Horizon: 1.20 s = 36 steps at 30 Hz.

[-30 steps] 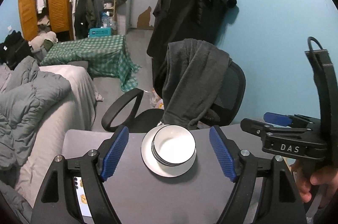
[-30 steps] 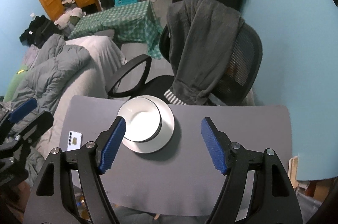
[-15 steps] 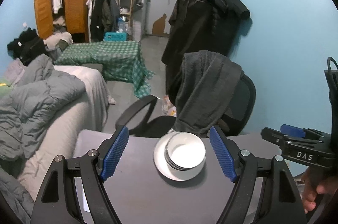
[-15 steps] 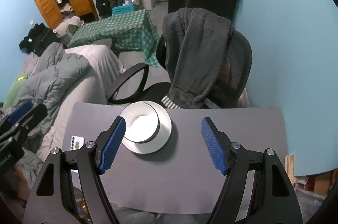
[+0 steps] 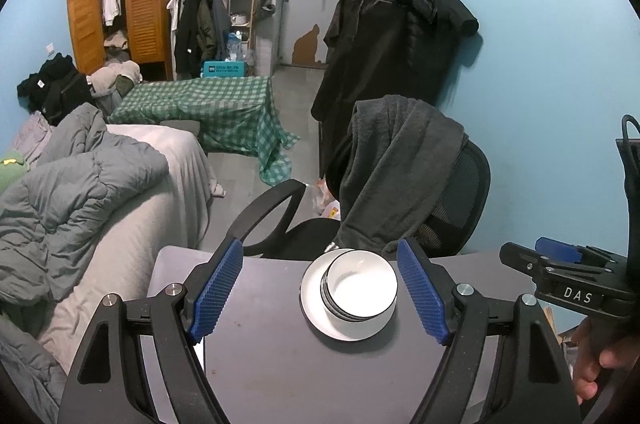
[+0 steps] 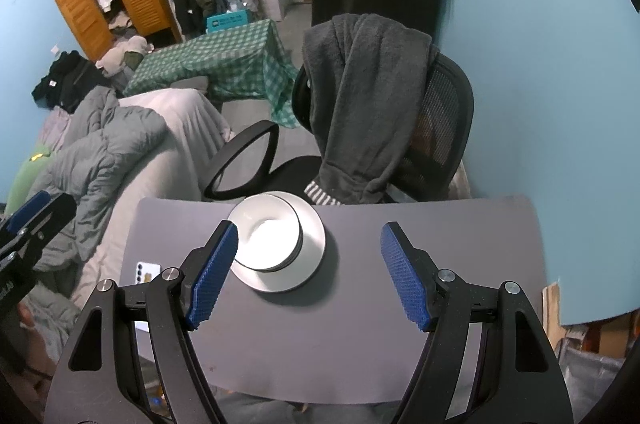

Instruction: Organize plates and bowls

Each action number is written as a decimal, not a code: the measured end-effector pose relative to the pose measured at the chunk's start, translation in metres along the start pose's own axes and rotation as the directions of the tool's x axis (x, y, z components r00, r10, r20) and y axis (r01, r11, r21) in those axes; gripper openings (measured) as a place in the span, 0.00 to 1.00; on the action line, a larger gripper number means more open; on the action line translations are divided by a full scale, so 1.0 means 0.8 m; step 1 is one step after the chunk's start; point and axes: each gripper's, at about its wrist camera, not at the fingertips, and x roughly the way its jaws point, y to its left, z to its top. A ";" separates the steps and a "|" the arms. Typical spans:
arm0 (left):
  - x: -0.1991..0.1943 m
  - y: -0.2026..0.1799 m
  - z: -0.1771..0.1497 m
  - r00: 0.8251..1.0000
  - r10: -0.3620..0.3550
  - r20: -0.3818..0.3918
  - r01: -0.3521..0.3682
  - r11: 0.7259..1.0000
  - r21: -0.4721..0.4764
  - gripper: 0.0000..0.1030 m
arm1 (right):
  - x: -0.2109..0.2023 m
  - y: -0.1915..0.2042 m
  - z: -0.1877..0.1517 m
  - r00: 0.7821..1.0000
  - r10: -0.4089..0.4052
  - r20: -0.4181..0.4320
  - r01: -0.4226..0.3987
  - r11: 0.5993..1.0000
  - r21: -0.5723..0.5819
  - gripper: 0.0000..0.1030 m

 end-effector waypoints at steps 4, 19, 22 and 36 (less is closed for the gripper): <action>0.000 0.001 0.002 1.000 -0.002 -0.002 0.002 1.000 -0.001 0.78 | 0.000 0.001 0.000 1.000 0.000 -0.001 0.000 1.000 0.002 0.71; 0.003 0.012 0.003 1.000 -0.005 -0.024 0.005 1.000 -0.002 0.78 | 0.001 0.002 0.000 1.000 -0.001 -0.002 0.001 1.000 0.001 0.71; 0.004 0.014 0.003 1.000 0.000 -0.025 0.000 1.000 0.005 0.78 | 0.001 0.008 0.001 1.000 0.003 0.000 -0.003 1.000 -0.002 0.71; 0.006 0.015 0.001 0.999 -0.005 -0.042 0.005 1.000 0.006 0.78 | 0.004 0.017 0.001 1.000 -0.003 -0.004 0.003 1.000 0.002 0.71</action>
